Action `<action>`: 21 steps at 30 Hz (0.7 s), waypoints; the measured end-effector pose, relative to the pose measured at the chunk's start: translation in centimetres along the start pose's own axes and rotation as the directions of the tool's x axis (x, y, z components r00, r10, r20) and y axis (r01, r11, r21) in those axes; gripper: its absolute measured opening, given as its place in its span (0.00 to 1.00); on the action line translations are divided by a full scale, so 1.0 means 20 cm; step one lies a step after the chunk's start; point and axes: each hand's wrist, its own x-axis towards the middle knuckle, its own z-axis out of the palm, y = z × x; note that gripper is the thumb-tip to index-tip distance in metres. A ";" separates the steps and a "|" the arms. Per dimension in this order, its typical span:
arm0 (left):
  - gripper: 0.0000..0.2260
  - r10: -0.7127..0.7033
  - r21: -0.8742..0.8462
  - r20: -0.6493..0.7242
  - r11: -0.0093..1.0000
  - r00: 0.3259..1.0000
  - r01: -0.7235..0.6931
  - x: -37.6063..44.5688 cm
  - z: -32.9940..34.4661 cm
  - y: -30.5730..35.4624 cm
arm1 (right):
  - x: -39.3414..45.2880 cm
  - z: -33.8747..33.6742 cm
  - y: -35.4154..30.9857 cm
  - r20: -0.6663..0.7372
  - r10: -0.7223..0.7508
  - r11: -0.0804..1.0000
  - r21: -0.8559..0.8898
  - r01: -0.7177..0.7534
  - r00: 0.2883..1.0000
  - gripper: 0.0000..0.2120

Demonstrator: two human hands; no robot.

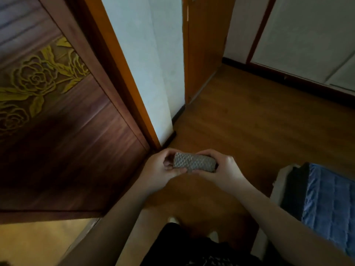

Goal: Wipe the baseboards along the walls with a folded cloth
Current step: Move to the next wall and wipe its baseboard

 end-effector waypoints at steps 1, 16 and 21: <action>0.17 -0.009 0.009 -0.041 1.000 0.999 0.009 0.02 -0.04 -0.02 | 0.06 0.03 0.01 0.027 -0.011 1.000 0.013 0.011 1.000 0.23; 0.17 -0.061 -0.072 -0.100 0.996 0.993 0.054 0.61 -0.24 -0.19 | 0.81 0.03 0.22 0.220 -0.061 0.997 -0.039 0.071 0.974 0.25; 0.18 -0.075 -0.018 -0.101 0.997 0.992 0.074 0.89 -0.25 -0.20 | 1.02 -0.01 0.37 0.161 -0.074 0.997 0.022 0.071 0.984 0.26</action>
